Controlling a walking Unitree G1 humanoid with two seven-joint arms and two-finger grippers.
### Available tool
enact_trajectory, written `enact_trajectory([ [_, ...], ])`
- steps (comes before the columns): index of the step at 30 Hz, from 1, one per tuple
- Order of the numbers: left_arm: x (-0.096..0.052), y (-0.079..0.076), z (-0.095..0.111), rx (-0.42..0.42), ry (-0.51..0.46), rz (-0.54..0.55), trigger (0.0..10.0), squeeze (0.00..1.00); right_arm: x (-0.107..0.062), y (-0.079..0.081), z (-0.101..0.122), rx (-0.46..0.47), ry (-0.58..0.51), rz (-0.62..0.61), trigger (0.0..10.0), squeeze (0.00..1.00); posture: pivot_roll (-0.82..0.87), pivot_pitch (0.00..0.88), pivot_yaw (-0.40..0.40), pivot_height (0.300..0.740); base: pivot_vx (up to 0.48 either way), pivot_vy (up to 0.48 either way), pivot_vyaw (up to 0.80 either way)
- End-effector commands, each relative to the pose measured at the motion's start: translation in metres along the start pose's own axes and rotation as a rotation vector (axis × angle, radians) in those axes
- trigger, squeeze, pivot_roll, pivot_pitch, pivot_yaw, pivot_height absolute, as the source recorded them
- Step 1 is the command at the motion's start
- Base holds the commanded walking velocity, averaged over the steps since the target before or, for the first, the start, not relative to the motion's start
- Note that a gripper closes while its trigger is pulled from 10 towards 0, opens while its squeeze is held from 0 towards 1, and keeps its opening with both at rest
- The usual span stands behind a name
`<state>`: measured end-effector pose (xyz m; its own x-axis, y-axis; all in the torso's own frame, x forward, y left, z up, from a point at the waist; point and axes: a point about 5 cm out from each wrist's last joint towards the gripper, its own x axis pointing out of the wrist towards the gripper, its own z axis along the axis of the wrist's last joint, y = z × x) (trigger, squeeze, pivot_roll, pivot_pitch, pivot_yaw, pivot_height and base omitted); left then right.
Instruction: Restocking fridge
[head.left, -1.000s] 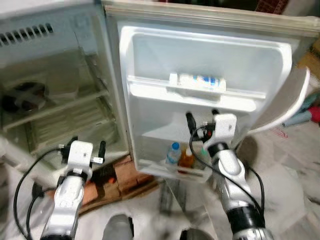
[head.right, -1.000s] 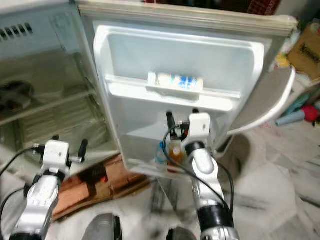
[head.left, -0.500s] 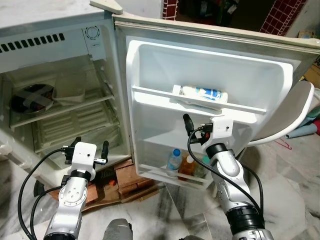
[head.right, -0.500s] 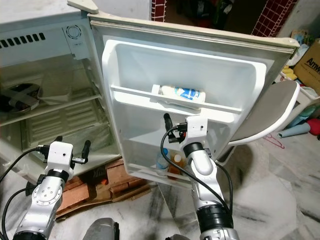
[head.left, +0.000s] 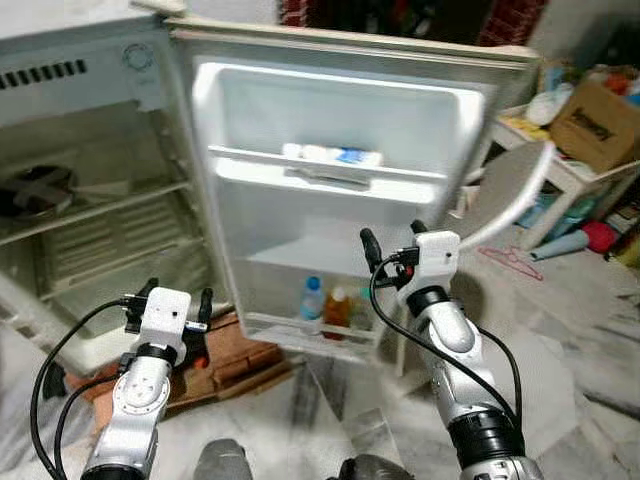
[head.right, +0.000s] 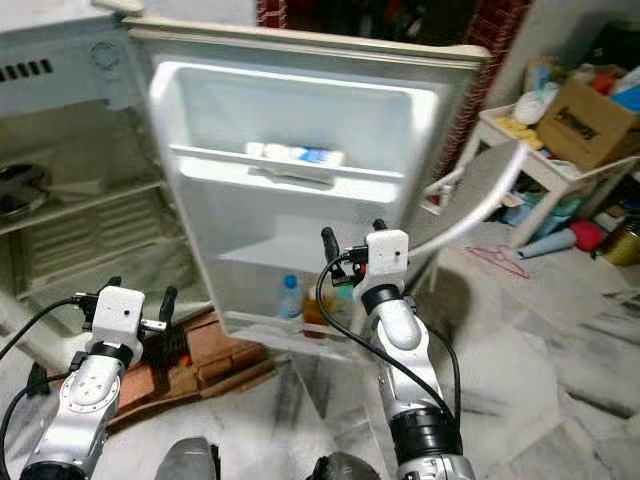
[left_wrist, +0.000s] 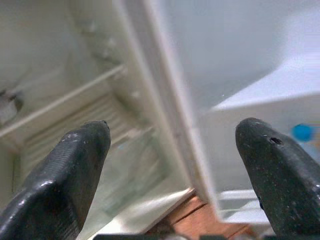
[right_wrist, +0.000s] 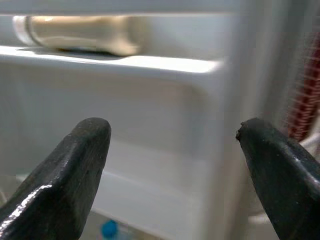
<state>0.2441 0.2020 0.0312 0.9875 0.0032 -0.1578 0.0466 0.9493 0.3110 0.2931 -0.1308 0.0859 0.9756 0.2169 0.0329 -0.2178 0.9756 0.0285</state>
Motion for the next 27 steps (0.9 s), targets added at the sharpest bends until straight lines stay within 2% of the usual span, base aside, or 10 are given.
enact_trajectory([
  [1,0.002,0.001,0.001,0.013,-0.005,-0.002,10.0,0.0,0.003,0.0,0.006,0.002,-0.022,0.005,10.0,0.0,0.07,0.0,-0.031,0.74,0.0,-0.48,0.0],
  [6,0.003,0.001,0.001,0.015,-0.004,-0.004,10.0,0.0,0.004,0.002,0.01,-0.025,-0.045,0.027,10.0,0.0,0.07,0.0,-0.031,0.74,0.0,-0.48,0.09],
  [12,0.004,0.0,0.002,0.023,-0.009,0.001,10.0,0.0,0.004,0.002,0.01,-0.022,-0.048,0.029,10.0,0.0,0.07,0.0,-0.031,0.74,0.0,-0.327,0.77],
  [17,0.005,0.003,0.001,0.002,-0.006,0.011,10.0,0.0,0.005,0.001,0.01,-0.028,-0.05,0.034,10.0,0.0,0.07,0.0,-0.029,0.74,0.0,0.0,0.77],
  [27,0.003,0.015,0.004,0.022,-0.035,0.027,10.0,0.0,0.007,0.001,0.014,-0.039,-0.067,0.045,10.0,0.0,0.09,0.0,-0.027,0.74,0.0,0.0,0.76],
])
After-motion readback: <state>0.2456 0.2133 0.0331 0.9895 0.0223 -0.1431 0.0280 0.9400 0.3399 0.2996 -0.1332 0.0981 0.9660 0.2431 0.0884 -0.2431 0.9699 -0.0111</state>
